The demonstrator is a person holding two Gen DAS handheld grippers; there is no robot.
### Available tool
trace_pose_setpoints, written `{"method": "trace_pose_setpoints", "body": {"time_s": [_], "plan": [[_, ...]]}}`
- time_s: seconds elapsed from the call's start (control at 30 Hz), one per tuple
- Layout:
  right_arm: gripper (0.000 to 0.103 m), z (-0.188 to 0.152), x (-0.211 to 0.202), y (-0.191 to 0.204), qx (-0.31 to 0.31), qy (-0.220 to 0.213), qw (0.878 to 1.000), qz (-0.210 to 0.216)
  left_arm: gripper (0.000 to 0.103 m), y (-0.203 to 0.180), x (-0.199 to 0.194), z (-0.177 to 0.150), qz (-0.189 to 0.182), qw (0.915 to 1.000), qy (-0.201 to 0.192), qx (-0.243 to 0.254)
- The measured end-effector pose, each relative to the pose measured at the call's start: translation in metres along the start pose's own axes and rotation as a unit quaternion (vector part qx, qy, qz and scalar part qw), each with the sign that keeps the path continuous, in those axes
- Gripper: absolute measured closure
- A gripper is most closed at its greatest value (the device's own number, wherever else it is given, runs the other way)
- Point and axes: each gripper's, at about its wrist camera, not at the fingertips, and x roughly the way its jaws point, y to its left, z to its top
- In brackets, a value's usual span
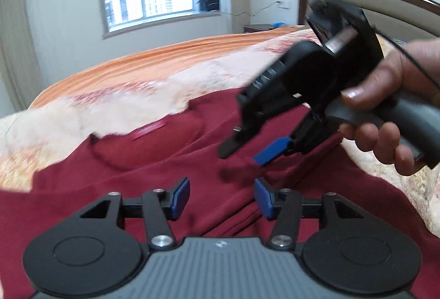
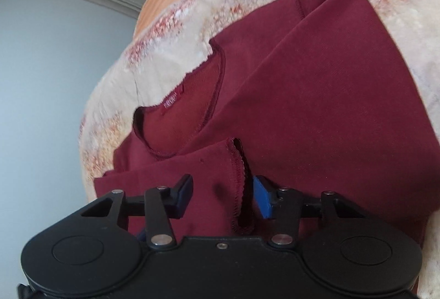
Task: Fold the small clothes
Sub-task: 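Grasp the folded cuff with the right gripper, lay it flat, open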
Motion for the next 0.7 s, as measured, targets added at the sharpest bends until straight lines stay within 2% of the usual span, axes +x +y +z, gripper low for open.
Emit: {"method": "trace_pose_setpoints", "body": {"time_s": [0.07,0.1,0.13,0.23,0.4,0.53,0.7], "plan": [[0.065,-0.002,0.008,0.000,-0.006,0.013,1.000,0.001,0.046,0.014,-0.008,-0.004,0.010,0.9997,0.006,-0.020],[0.087,-0.003,0.011,0.001,-0.013,0.020,1.000,0.000,0.046,0.020,-0.011,-0.006,0.014,0.9995,0.009,-0.028],[0.101,-0.004,0.011,0.004,-0.027,0.019,0.999,0.000,0.046,0.028,-0.015,-0.007,0.020,0.9990,0.011,-0.038],[0.101,-0.002,-0.007,0.013,-0.041,-0.004,0.999,0.014,0.044,0.052,-0.027,-0.012,0.040,0.9968,0.013,-0.067],[0.101,0.021,-0.065,0.012,-0.052,-0.048,0.997,0.022,0.042,0.087,-0.045,-0.018,0.068,0.9918,0.014,-0.107],[0.101,0.036,-0.102,-0.009,-0.056,-0.062,0.996,-0.028,0.039,0.108,-0.051,-0.022,0.082,0.9884,0.012,-0.127],[0.101,0.040,-0.109,-0.029,-0.059,-0.063,0.994,-0.075,0.037,0.123,-0.049,-0.026,0.096,0.9865,0.019,-0.131]]}}
